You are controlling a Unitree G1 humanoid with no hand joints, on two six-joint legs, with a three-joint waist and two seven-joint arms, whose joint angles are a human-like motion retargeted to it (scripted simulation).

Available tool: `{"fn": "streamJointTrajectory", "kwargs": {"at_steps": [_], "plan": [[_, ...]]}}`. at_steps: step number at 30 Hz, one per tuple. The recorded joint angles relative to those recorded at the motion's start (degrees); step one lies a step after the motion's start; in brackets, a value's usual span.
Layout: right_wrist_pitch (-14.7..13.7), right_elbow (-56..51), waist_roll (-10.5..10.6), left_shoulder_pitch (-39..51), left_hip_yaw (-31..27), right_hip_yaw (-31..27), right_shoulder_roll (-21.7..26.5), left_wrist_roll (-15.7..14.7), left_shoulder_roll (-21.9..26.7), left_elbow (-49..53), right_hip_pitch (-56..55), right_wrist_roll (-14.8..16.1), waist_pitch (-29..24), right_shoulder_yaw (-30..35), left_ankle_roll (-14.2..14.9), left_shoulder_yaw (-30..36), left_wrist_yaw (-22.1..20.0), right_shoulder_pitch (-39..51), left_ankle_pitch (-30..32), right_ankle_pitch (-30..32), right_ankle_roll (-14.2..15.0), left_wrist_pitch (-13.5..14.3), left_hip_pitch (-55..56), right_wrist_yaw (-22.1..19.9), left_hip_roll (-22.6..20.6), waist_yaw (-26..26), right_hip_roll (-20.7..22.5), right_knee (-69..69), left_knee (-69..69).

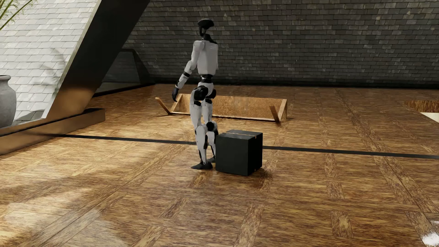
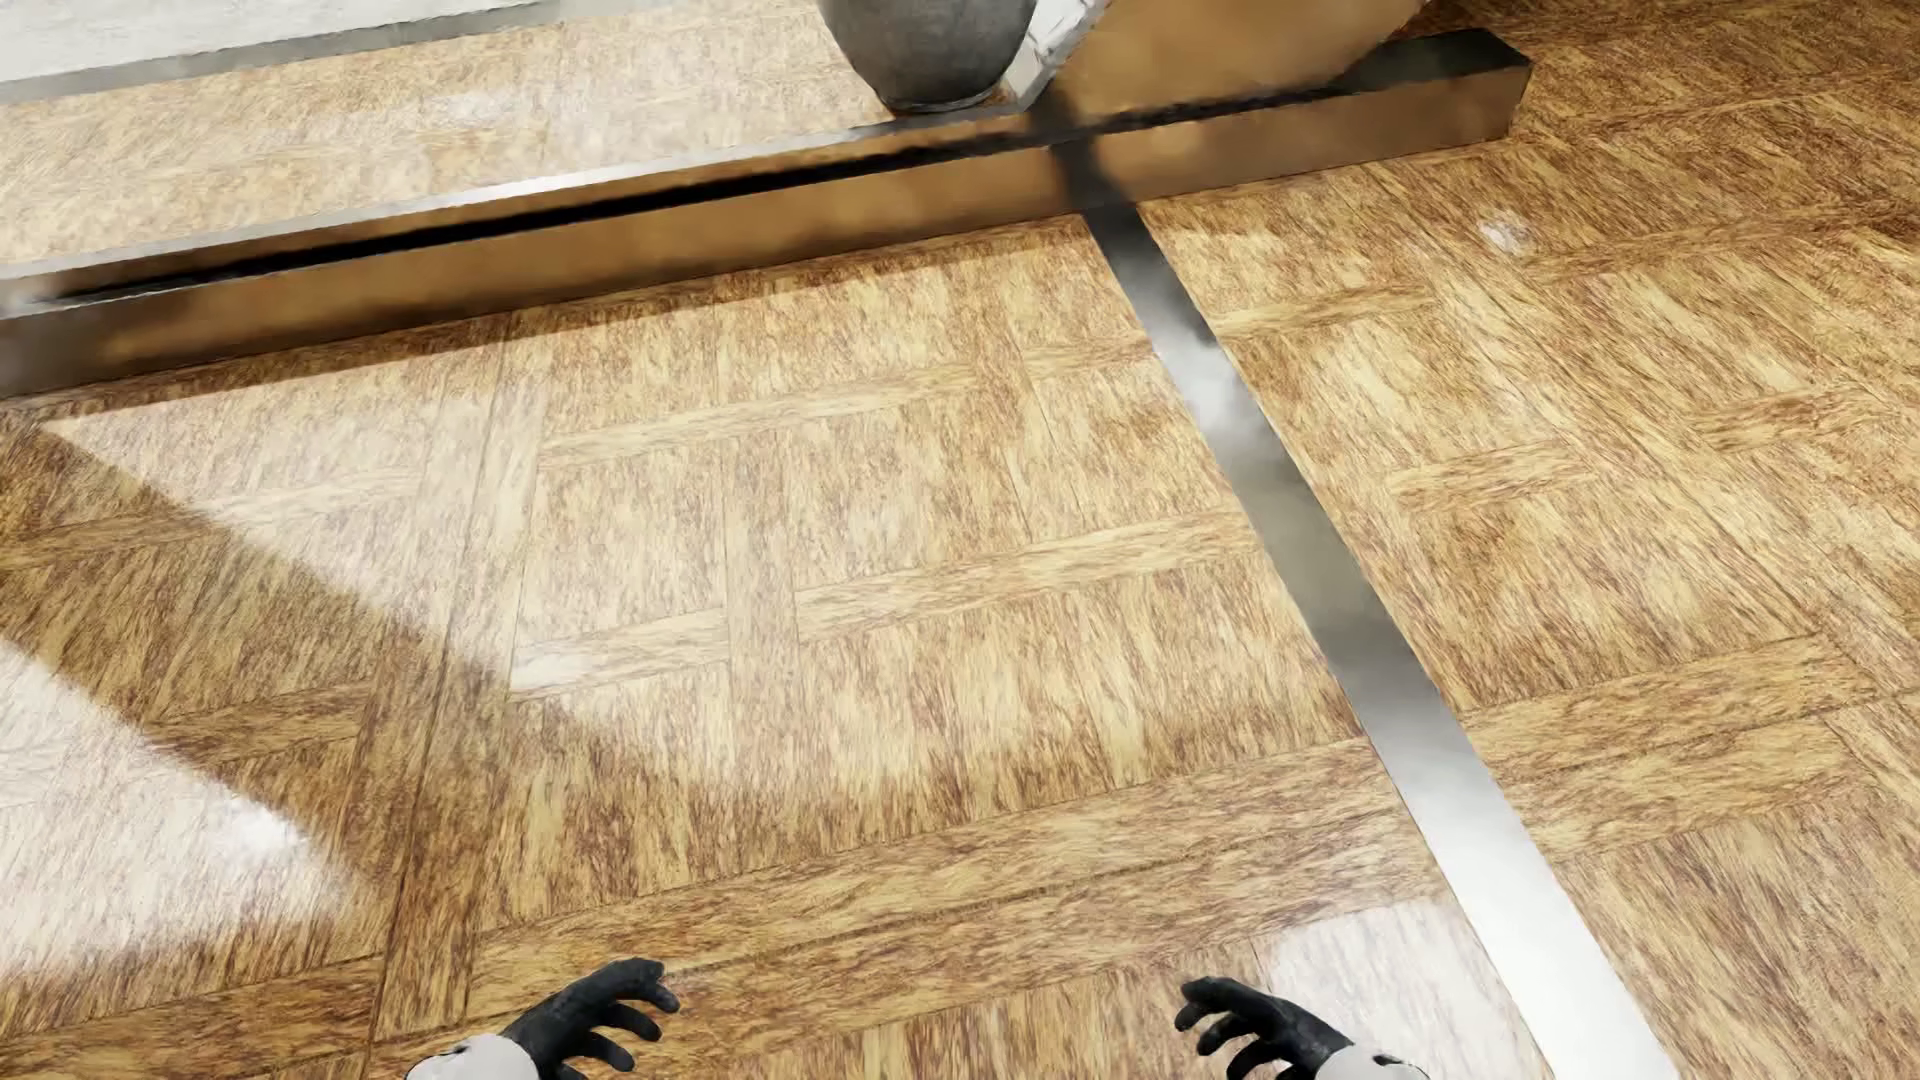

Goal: Rest on the dark box

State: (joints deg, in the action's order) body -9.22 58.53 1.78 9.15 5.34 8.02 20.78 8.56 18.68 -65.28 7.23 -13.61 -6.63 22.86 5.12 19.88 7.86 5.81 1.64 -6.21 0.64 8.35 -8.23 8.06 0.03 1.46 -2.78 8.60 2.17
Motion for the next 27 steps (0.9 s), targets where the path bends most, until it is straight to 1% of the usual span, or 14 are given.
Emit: {"fn": "streamJointTrajectory", "kwargs": {"at_steps": [2,4,8,11,14,15,18,20,24,27], "plan": [[2.75,7.41,-0.09,-0.98,0.6,0.46,-1.06,-0.52,-1.6,-6.16,1.75,0.42,1.95,-0.28,0.11,-1.63,-1.86,-0.07,-0.25,-0.85,-0.01,-1.86,-2.93,-2.43,-0.14,0.12,-0.14,0.18,-1.73],[3.63,10.88,-0.07,-2.78,0.87,0.53,-0.99,-0.63,-2.81,-8.63,2.5,-0.35,3.58,-0.72,0.4,-3.33,-2.44,-0.42,-0.92,-1.37,0.32,-2.68,-4.12,-3.09,-0.06,0.37,-0.39,0.35,-2.08],[1.99,6.86,0.1,-7.22,0.98,0.21,1.57,0.57,-3.82,-4.4,3.23,0.12,5.63,-2.6,0.87,-4.32,1.11,-3.71,-1.94,-2.03,0.3,-1.14,-5.13,-0.57,0.17,0.59,-0.55,0.46,-2.09],[1.79,5.26,0.21,-8.86,0.14,-0.77,1.48,1.29,-5.21,-1.75,3.04,0.2,6.61,-2.85,0.58,-4.4,2.83,-4.76,-2.17,-2.08,0.31,-0.51,-5.09,-0.2,0.2,0.56,-0.84,0.51,-2.11],[2.48,5.55,0.43,-8.58,-0.74,-2.67,-0.07,0.46,-5.99,-2.4,2.97,0.69,6.89,-2.54,-0.16,-4.64,1.16,-4.48,-1.86,-3.43,0.64,-1.16,-4.32,-0.98,0.41,0.52,-0.83,0.05,-1.71],[2.56,5.26,0.31,-8.33,-0.81,-2.96,-0.57,0.28,-5.54,-2.38,3.03,0.82,6.84,-2.64,-0.13,-4.16,1.42,-4.56,-1.85,-3.41,0.46,-1.22,-3.97,-0.78,0.51,0.6,-0.69,-0.1,-1.31],[1.87,2.96,0.07,-7.57,-0.63,-2.26,-0.99,0.86,-4.02,-1.72,3.15,0.52,6.33,-2.69,-0.42,-3.13,2.01,-5.31,-1.81,-2.14,-0.13,-0.65,-4.28,-0.04,0.29,0.66,-0.43,0.04,-1.53],[1.49,2.54,0.01,-7.28,-0.34,-1.35,-1.14,0.06,-3.78,-2.41,3.29,0.34,6.12,-2.31,-0.35,-3.36,0.94,-5.48,-1.73,-1.84,-0.36,-0.97,-4.77,0.83,0.08,0.59,-0.32,0.07,-2.06],[1.81,4.39,0.13,-6.77,-0.09,-0.64,-1.37,-0.63,-3.79,-3.69,3.52,-0.07,6.01,-1.7,-0.23,-3.48,0.06,-4.73,-1.98,-2.0,-0.56,-1.21,-4.95,0.24,0.01,0.57,-0.18,0.04,-2.14],[3.11,5.57,0.15,-5.48,-0.35,-0.53,-1.25,0.15,-3.83,-2.96,3.42,1.49,4.72,-1.41,-0.8,-1.84,1.02,-3.16,-1.9,-1.4,-1.16,-1.36,-3.93,-0.55,-0.31,0.52,-0.05,-0.15,-1.01]]}}
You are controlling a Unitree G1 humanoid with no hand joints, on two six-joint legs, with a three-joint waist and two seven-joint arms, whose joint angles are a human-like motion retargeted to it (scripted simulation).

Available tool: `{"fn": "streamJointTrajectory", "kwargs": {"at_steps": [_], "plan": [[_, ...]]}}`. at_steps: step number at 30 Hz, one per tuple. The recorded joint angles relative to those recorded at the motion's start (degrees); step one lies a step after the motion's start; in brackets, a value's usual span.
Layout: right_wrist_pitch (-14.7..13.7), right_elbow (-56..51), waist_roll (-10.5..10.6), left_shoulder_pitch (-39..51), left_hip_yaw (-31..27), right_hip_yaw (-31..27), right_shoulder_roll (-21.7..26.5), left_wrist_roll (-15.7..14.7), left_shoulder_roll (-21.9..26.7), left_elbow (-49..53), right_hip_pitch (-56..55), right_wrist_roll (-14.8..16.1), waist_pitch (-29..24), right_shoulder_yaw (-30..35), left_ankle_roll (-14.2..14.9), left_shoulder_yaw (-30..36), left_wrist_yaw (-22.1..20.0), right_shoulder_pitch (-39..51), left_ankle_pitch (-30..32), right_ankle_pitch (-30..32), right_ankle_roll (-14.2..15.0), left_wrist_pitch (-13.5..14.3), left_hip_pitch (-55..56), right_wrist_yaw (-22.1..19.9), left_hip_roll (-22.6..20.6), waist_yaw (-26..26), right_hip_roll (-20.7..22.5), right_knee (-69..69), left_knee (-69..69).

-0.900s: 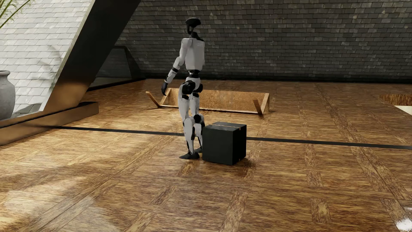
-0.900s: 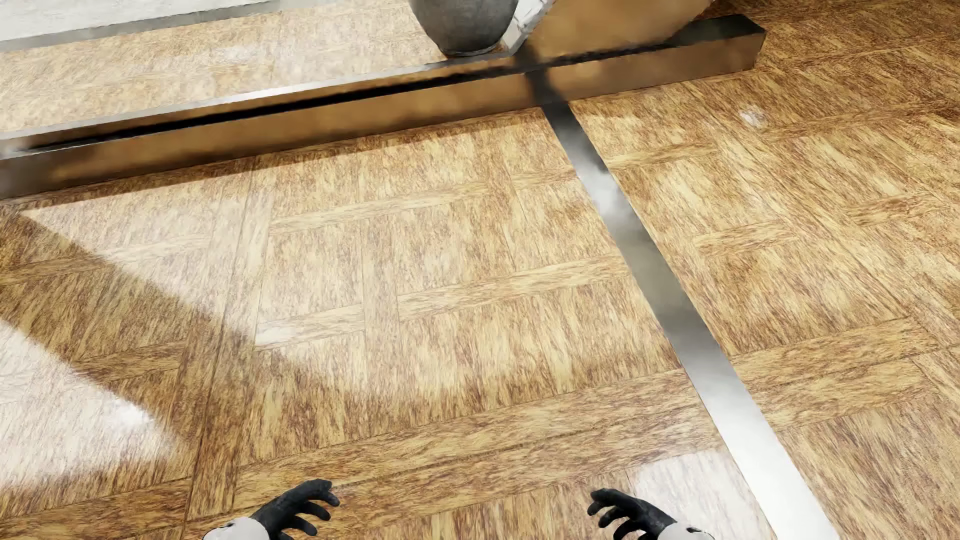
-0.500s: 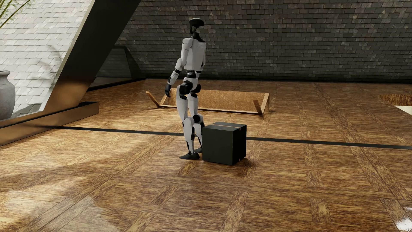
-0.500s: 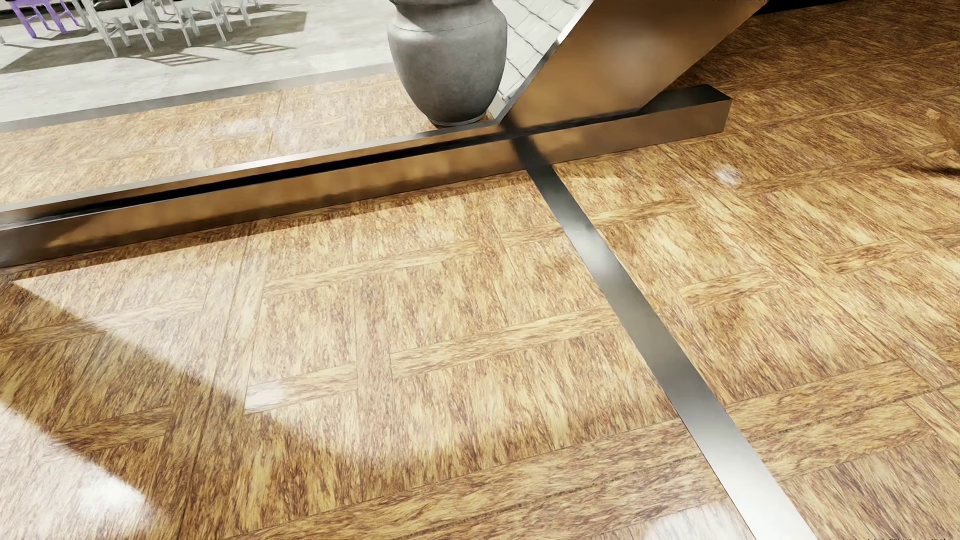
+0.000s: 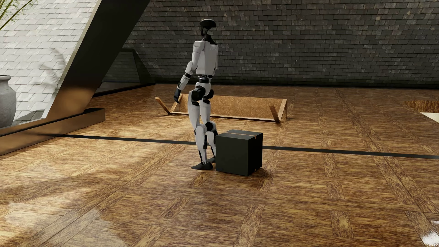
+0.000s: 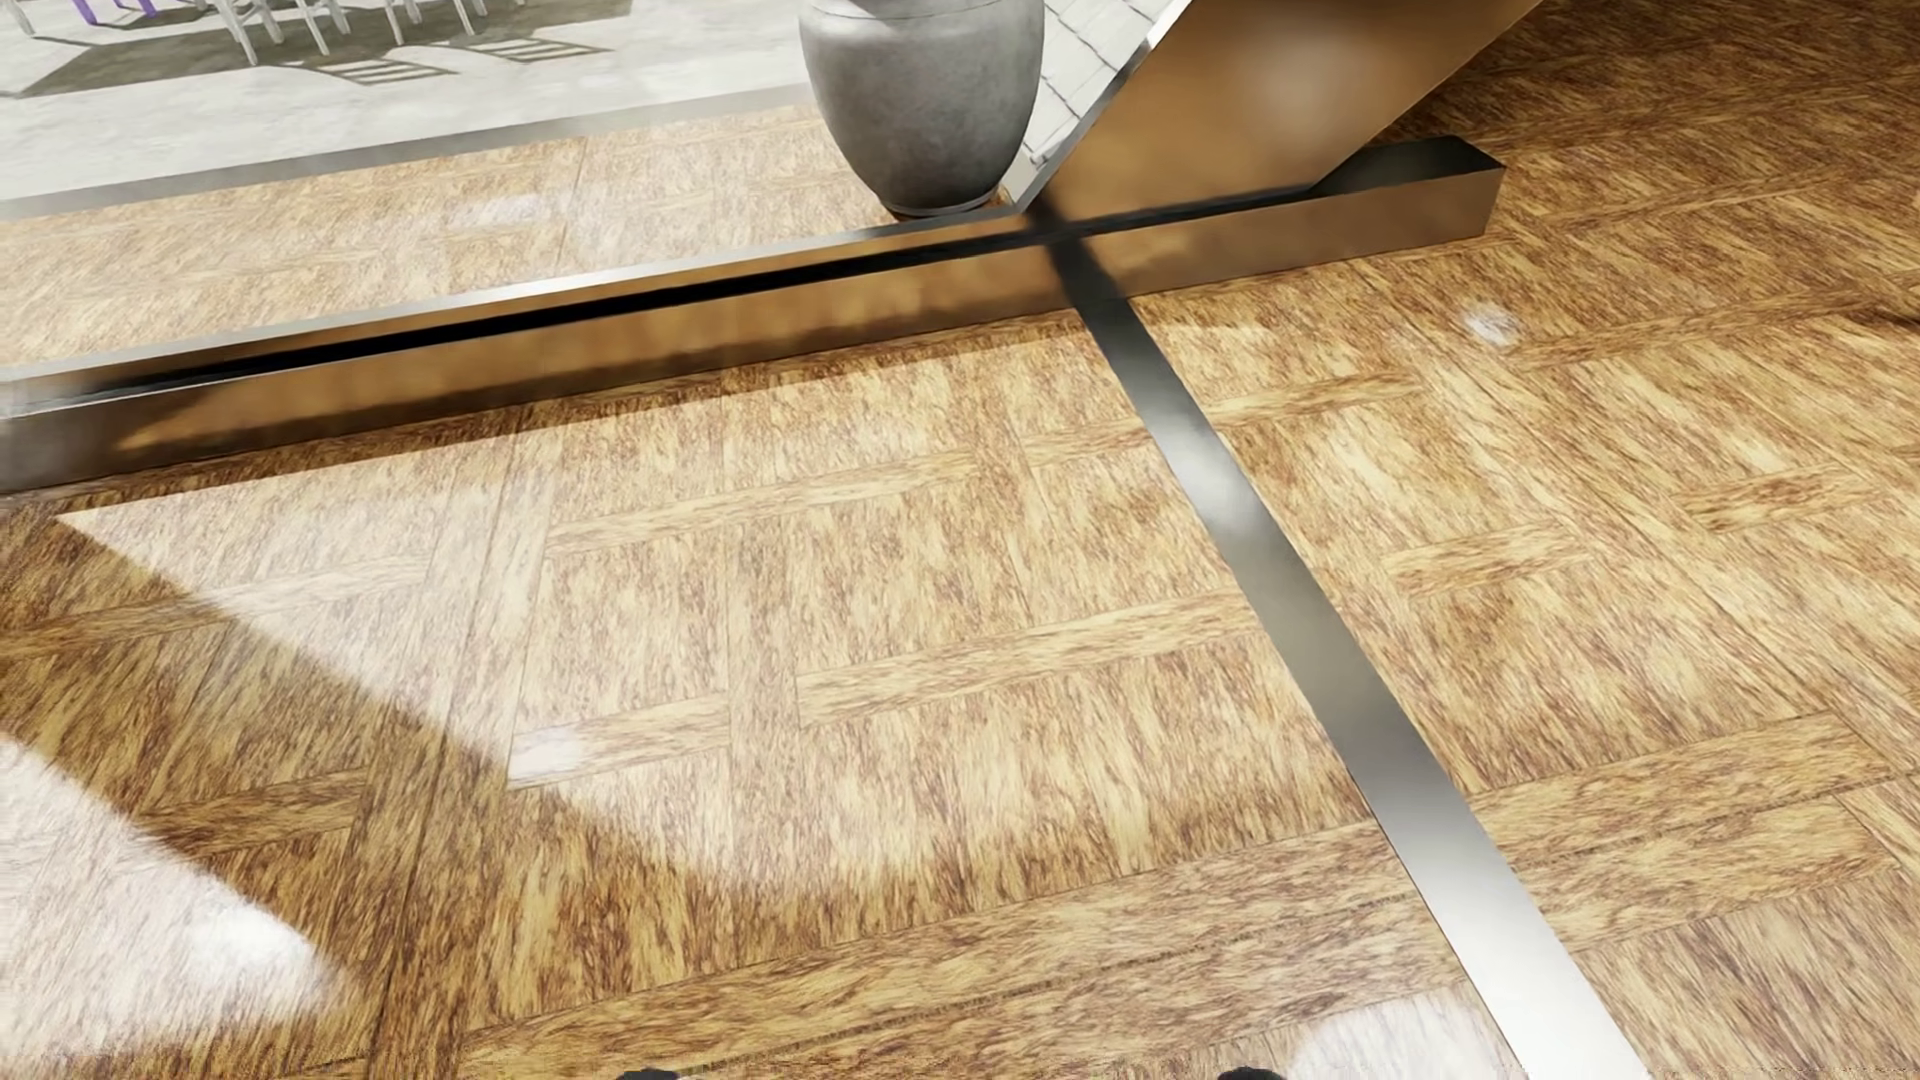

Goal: Rest on the dark box

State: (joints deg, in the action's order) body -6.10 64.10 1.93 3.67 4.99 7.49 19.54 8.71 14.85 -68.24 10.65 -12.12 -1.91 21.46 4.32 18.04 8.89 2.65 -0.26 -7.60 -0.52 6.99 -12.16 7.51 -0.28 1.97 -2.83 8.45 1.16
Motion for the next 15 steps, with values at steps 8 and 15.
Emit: {"fn": "streamJointTrajectory", "kwargs": {"at_steps": [8,15], "plan": [[-0.06,-7.08,-0.09,14.54,-3.32,-4.33,1.57,1.59,0.03,7.06,-19.4,-2.04,-11.8,12.32,0.69,10.42,0.24,14.82,-3.36,-3.04,1.28,-0.77,21.13,2.6,1.31,-1.13,-2.52,21.36,22.67],[-4.71,-27.33,-0.28,31.96,-5.53,-10.6,8.88,4.27,8.41,26.9,-50.74,-8.4,-30.36,36.88,3.27,24.1,1.08,39.56,-11.77,-9.54,4.33,3.28,53.92,5.8,5.08,-0.94,-5.04,53.16,58.02]]}}
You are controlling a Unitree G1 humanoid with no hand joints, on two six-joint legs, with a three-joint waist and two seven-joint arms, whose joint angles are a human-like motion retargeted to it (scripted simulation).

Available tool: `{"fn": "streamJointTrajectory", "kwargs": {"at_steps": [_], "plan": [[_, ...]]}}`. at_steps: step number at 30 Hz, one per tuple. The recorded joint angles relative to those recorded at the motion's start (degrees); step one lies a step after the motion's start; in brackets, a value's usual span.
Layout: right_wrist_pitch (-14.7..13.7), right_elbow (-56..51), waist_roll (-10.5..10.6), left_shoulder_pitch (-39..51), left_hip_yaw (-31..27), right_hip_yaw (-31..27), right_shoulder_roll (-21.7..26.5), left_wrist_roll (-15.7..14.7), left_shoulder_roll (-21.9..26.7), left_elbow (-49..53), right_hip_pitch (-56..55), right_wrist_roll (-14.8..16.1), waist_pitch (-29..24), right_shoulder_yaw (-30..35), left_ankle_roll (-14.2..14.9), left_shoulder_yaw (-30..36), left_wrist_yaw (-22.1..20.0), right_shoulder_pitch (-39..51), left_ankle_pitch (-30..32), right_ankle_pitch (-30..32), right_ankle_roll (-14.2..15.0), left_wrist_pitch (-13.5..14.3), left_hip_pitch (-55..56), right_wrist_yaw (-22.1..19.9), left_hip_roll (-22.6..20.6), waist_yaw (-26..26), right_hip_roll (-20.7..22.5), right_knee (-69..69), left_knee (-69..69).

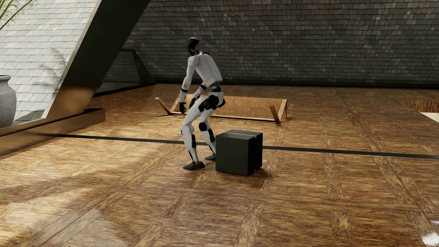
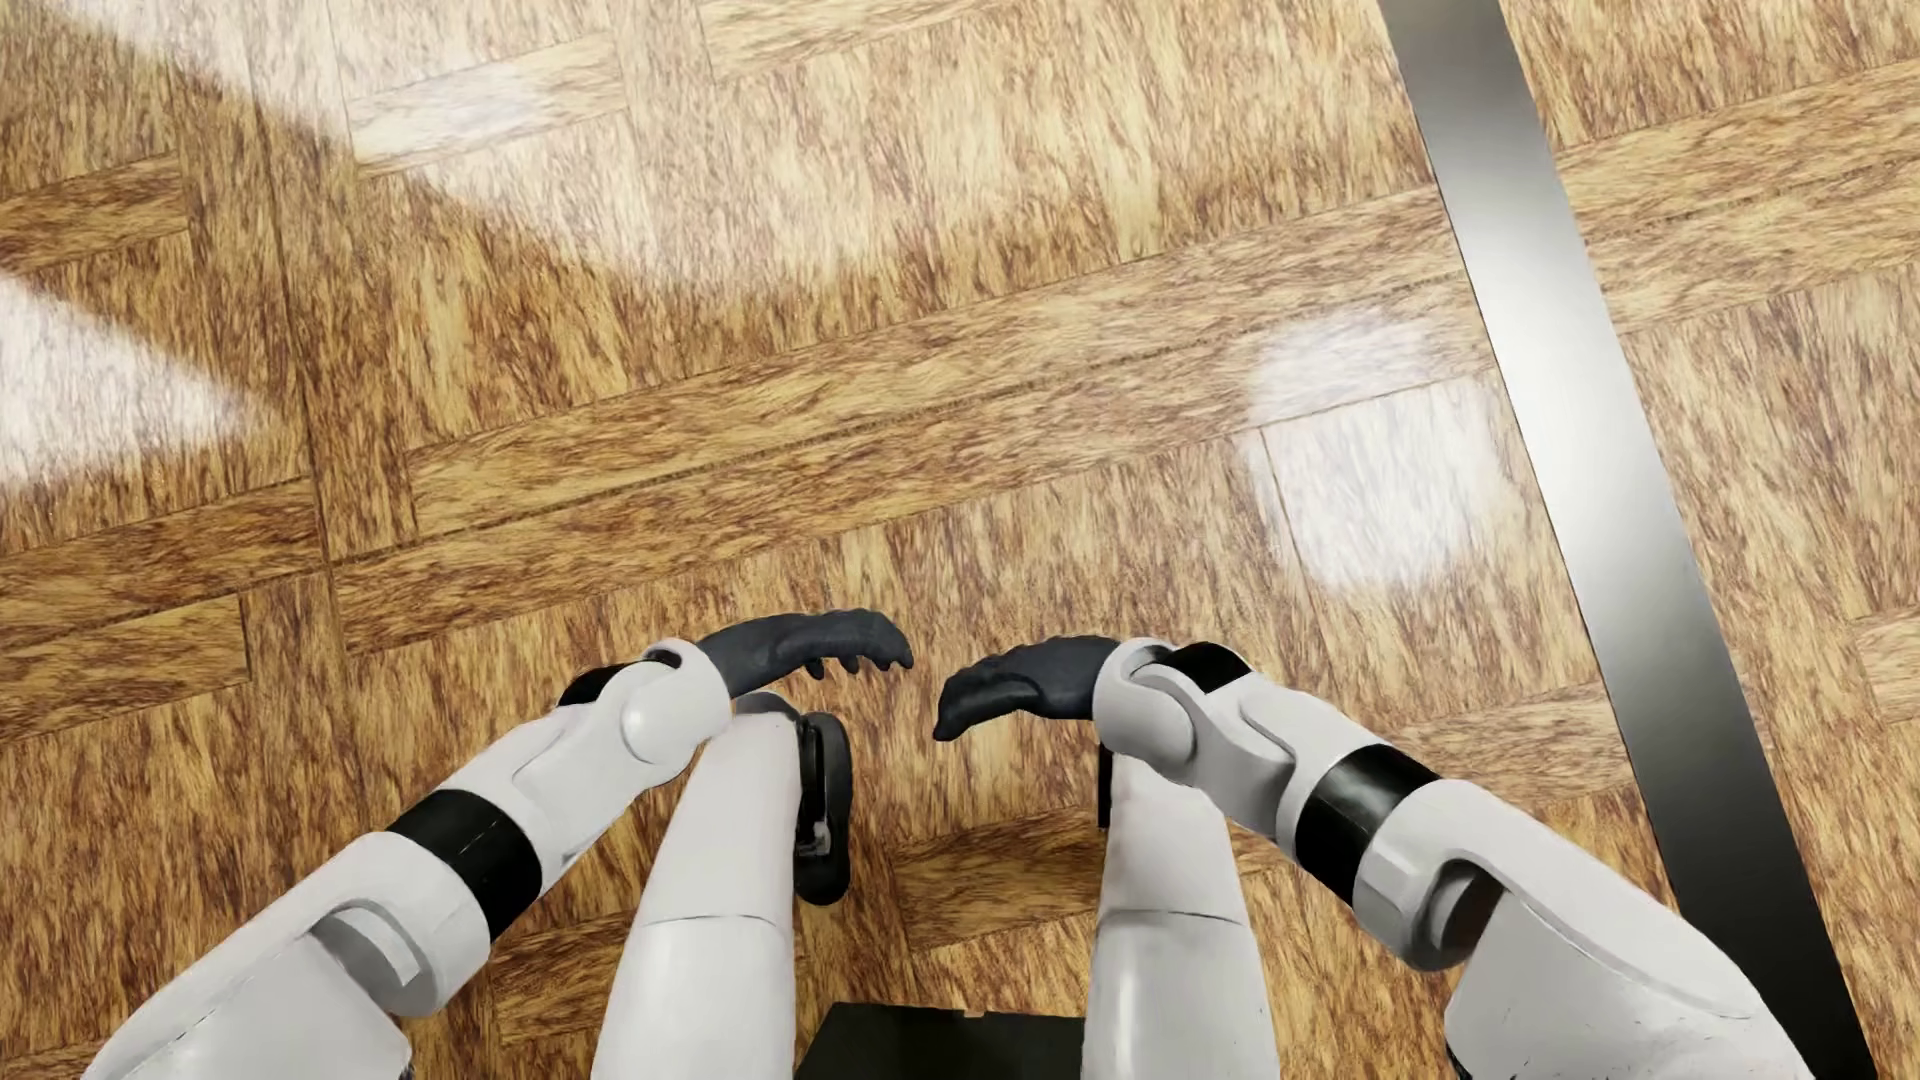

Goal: Rest on the dark box

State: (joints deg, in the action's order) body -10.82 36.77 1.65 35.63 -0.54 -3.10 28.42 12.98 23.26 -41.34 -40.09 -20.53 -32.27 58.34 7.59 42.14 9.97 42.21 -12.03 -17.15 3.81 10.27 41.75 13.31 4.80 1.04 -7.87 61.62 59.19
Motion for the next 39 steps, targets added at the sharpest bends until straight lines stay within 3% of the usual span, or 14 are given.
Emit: {"fn": "streamJointTrajectory", "kwargs": {"at_steps": [2,4,7,10,12,14,17,20,25,29,32,35,37,39], "plan": [[-2.22,-8.38,-0.23,4.37,-1.49,-2.02,4.25,-2.4,7.32,12.23,-8.84,-0.75,-4.54,7.26,1.52,3.28,-0.89,7.85,-2.09,-1.97,1.4,1.57,8.99,0.01,1.14,-0.12,-0.49,9.18,9.61],[-1.88,-19.0,-0.45,9.39,-2.71,-3.9,10.65,-6.34,15.61,24.12,-17.01,2.71,-8.57,12.52,2.61,5.36,-4.09,14.54,-3.62,-3.72,2.6,3.04,17.67,-8.04,2.38,-0.46,-0.63,17.91,18.94],[-2.03,-32.57,-0.53,17.16,-4.81,-6.88,20.75,-13.03,24.85,36.77,-28.42,8.89,-13.76,15.94,4.81,10.09,-14.26,20.92,-5.31,-5.96,4.48,5.6,29.3,-23.63,2.84,-0.4,-1.52,30.02,30.61],[-3.72,-41.71,-0.77,16.54,-6.91,-9.35,27.86,-17.29,33.47,49.79,-36.97,10.05,-17.18,9.05,6.57,8.09,-22.19,16.12,-6.61,-8.06,5.79,9.19,38.51,-34.88,3.61,-0.14,-1.51,40.6,41.37],[-4.35,-45.42,-0.73,12.51,-8.0,-10.47,30.31,-17.92,36.41,54.98,-40.75,9.9,-18.59,3.01,7.36,3.67,-26.16,11.62,-7.26,-8.92,6.45,10.92,42.48,-37.96,4.15,0.02,-1.7,46.25,47.09],[-4.54,-47.01,-0.82,8.73,-8.48,-11.17,31.05,-17.67,37.46,57.13,-42.18,9.57,-19.35,-1.81,7.51,-0.02,-27.18,7.37,-6.9,-8.84,6.82,11.57,43.95,-38.98,4.52,0.06,-1.85,49.95,50.82],[-3.52,-45.47,-0.81,4.66,-8.89,-11.75,29.19,-15.97,34.65,55.18,-41.28,8.68,-18.24,-7.0,7.05,-3.53,-24.89,2.0,-5.25,-8.03,7.03,10.18,43.33,-36.89,4.55,-0.32,-2.04,52.86,53.91],[-2.66,-39.42,-1.31,-0.7,-8.89,-11.18,23.44,-13.81,29.56,49.45,-36.94,7.33,-16.26,-13.72,6.37,-7.28,-20.48,-4.65,-3.23,-6.06,6.83,8.25,39.37,-31.76,4.85,-0.31,-2.5,53.41,54.54],[-1.67,-26.25,-1.42,-11.73,-8.31,-10.12,10.78,-7.76,13.78,36.44,-28.26,5.22,-11.29,-23.23,5.49,-17.66,-15.15,-14.32,-2.14,-4.88,6.45,6.09,30.77,-24.65,5.36,-0.69,-3.54,53.33,54.48],[-1.18,-17.25,-0.79,-16.55,-8.07,-9.55,3.2,-5.6,0.82,26.42,-23.24,5.04,-7.35,-28.04,4.28,-23.91,-16.45,-18.69,-1.45,-3.94,5.86,4.81,26.38,-22.7,4.61,-1.17,-3.4,52.19,53.69],[-0.37,-12.04,-0.27,-16.23,-7.82,-9.17,1.09,-5.99,-1.54,20.64,-20.07,6.44,-5.08,-28.71,2.74,-22.67,-17.95,-19.9,-0.85,-3.5,5.27,4.24,24.05,-23.79,3.18,-1.44,-3.13,51.58,53.44],[1.79,-7.24,0.23,-17.53,-7.57,-8.78,-0.18,-8.52,-1.62,15.44,-17.57,9.71,-2.83,-31.2,1.58,-22.5,-20.43,-22.62,-0.64,-3.19,4.84,3.31,22.22,-26.29,2.44,-1.53,-2.87,51.14,53.43],[4.03,-2.45,0.41,-19.97,-7.57,-8.68,-1.44,-11.58,-2.42,9.9,-16.62,13.79,-1.46,-34.4,1.18,-24.68,-22.66,-25.58,-0.39,-2.83,4.55,1.9,21.49,-26.66,2.27,-1.45,-2.48,50.94,53.39],[7.56,5.2,0.4,-22.06,-7.31,-8.46,-2.5,-14.63,-2.75,1.43,-16.02,18.45,-0.72,-37.56,0.86,-26.98,-20.85,-28.04,-0.05,-2.41,3.88,-1.26,20.83,-24.08,2.0,-1.27,-2.19,50.8,53.15]]}}
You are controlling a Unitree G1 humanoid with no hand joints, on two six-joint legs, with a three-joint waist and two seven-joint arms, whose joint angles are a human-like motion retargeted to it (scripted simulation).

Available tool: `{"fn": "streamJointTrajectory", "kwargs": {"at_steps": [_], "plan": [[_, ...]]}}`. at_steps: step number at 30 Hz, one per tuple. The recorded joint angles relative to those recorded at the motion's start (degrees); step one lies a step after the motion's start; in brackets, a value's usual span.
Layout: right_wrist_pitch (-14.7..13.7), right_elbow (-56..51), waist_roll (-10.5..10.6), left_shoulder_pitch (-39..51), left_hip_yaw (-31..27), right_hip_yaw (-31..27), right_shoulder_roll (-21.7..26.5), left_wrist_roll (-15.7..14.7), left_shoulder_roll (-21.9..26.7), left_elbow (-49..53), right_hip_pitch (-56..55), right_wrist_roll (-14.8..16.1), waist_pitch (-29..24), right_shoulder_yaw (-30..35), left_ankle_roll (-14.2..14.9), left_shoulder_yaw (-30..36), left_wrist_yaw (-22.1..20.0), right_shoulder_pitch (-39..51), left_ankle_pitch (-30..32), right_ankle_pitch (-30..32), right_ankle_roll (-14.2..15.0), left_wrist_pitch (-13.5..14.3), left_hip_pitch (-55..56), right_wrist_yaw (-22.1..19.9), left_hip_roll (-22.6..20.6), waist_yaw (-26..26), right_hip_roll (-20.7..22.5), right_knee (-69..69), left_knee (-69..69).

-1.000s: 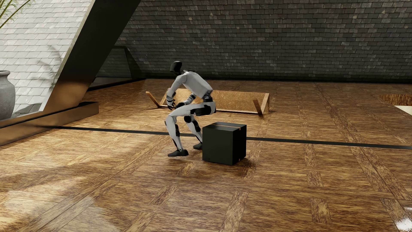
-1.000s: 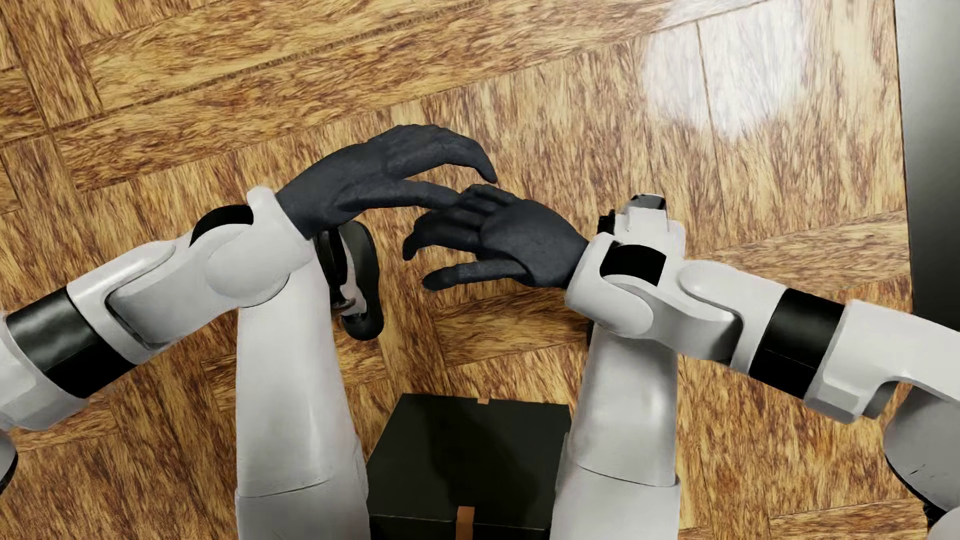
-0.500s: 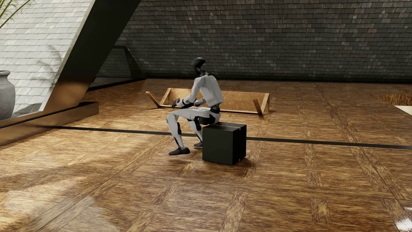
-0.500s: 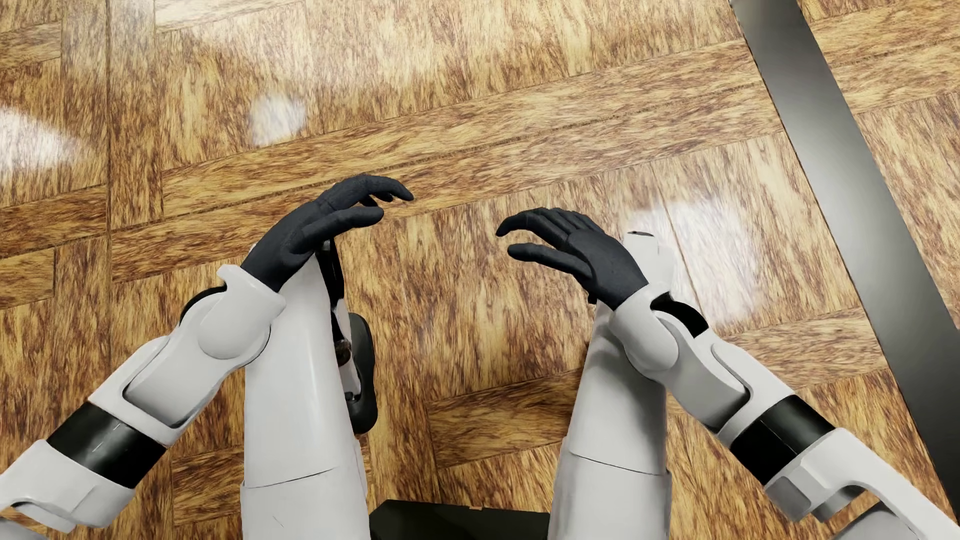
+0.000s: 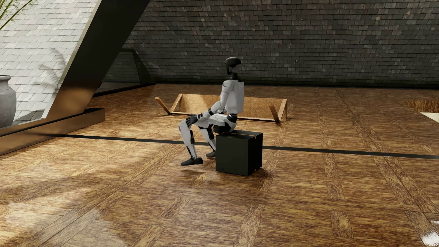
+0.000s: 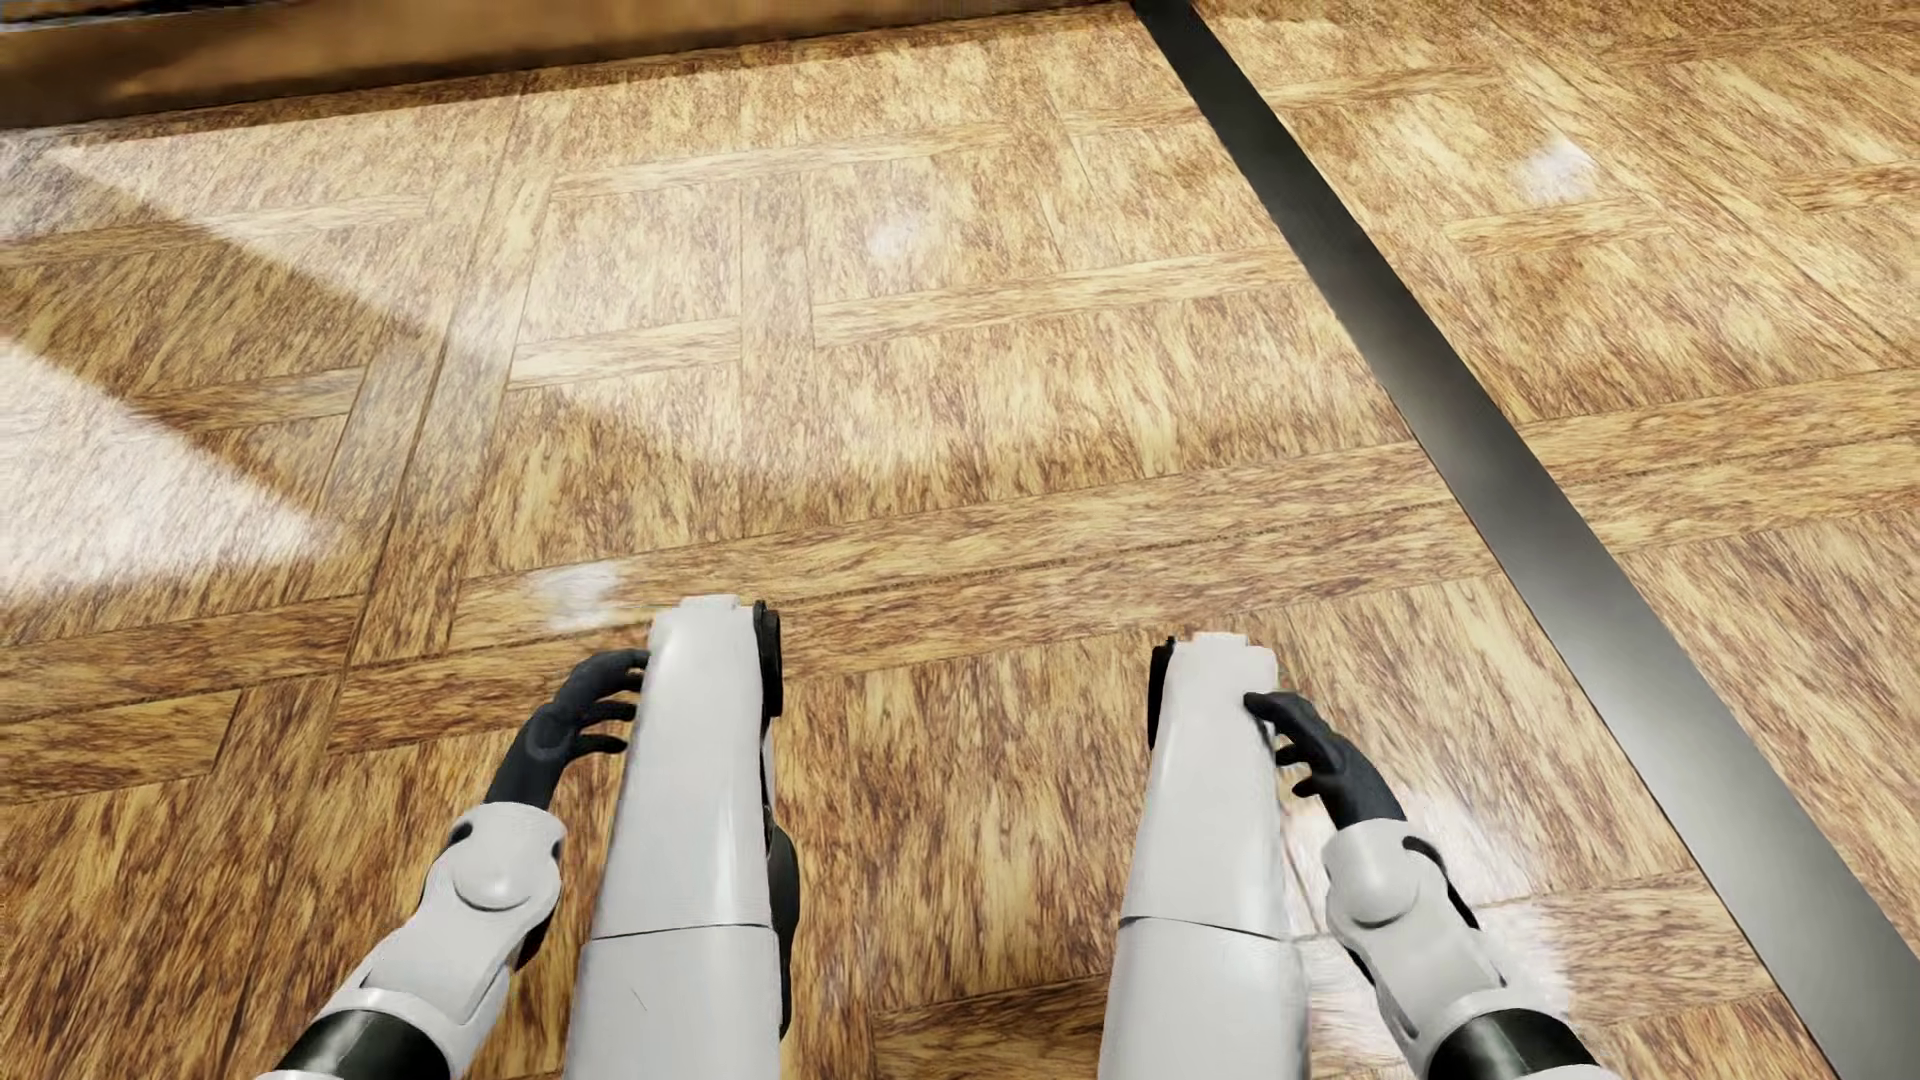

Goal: Rest on the dark box

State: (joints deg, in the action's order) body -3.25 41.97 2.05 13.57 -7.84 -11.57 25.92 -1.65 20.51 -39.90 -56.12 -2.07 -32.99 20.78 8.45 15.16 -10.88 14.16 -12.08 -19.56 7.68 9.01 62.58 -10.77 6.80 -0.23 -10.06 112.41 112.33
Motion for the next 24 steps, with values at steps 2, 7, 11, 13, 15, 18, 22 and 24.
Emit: {"fn": "streamJointTrajectory", "kwargs": {"at_steps": [2,7,11,13,15,18,22,24], "plan": [[2.87,8.57,0.21,-1.49,0.37,0.17,0.28,1.15,0.27,-10.4,0.75,1.24,0.42,-1.12,-0.57,-0.35,6.39,-2.73,0.28,0.25,-0.29,-3.57,-0.66,6.36,-0.1,-0.06,0.19,-0.19,-0.19],[1.81,23.59,0.5,-7.08,1.01,0.6,-0.89,13.52,-2.9,-29.22,1.84,-11.26,1.31,-1.72,-0.85,0.17,17.82,-9.5,0.45,0.17,-0.38,-4.56,-2.05,21.41,-0.64,-0.35,-0.64,-0.29,-0.64],[1.98,22.94,0.47,-14.15,1.14,0.54,-3.37,14.17,-5.25,-29.14,1.83,-8.68,1.89,-6.3,-0.58,-2.67,19.36,-15.65,0.49,0.13,-0.42,-4.17,-2.74,19.75,-0.91,-0.45,-0.99,-0.08,-0.87],[1.66,19.56,0.52,-15.74,1.17,0.45,-3.7,14.61,-5.84,-26.86,1.89,-7.42,2.01,-7.3,-0.61,-2.87,20.87,-17.47,0.64,0.21,-0.48,-3.83,-3.07,20.13,-1.17,-0.51,-1.05,-0.02,-1.0],[0.5,16.35,0.5,-15.86,1.13,0.27,-3.21,15.06,-6.09,-24.65,2.08,-8.11,2.02,-6.86,-0.49,-2.27,21.98,-17.82,0.81,0.25,-0.51,-3.2,-3.57,21.28,-1.53,-0.51,-1.2,0.04,-1.16],[-0.4,14.98,0.76,-13.92,1.2,0.24,-2.6,14.78,-6.41,-23.96,2.31,-10.26,2.04,-4.41,-0.84,-0.68,20.57,-15.56,0.95,0.43,-0.75,-2.94,-4.03,20.79,-1.84,-0.41,-0.87,-0.04,-1.35],[0.38,16.56,0.94,-11.44,1.27,0.14,-2.5,13.95,-5.81,-23.16,2.65,-9.22,1.48,-3.19,-1.09,0.97,19.65,-12.4,0.94,0.41,-0.83,-3.15,-4.62,18.76,-2.08,-0.18,-0.76,0.05,-1.4],[0.51,17.41,1.03,-10.59,1.3,0.11,-2.51,13.74,-5.64,-22.86,2.79,-9.5,0.9,-2.74,-1.07,1.62,18.83,-11.26,0.87,0.05,-0.76,-3.01,-4.81,17.48,-2.03,-0.08,-0.79,0.07,-1.41]]}}
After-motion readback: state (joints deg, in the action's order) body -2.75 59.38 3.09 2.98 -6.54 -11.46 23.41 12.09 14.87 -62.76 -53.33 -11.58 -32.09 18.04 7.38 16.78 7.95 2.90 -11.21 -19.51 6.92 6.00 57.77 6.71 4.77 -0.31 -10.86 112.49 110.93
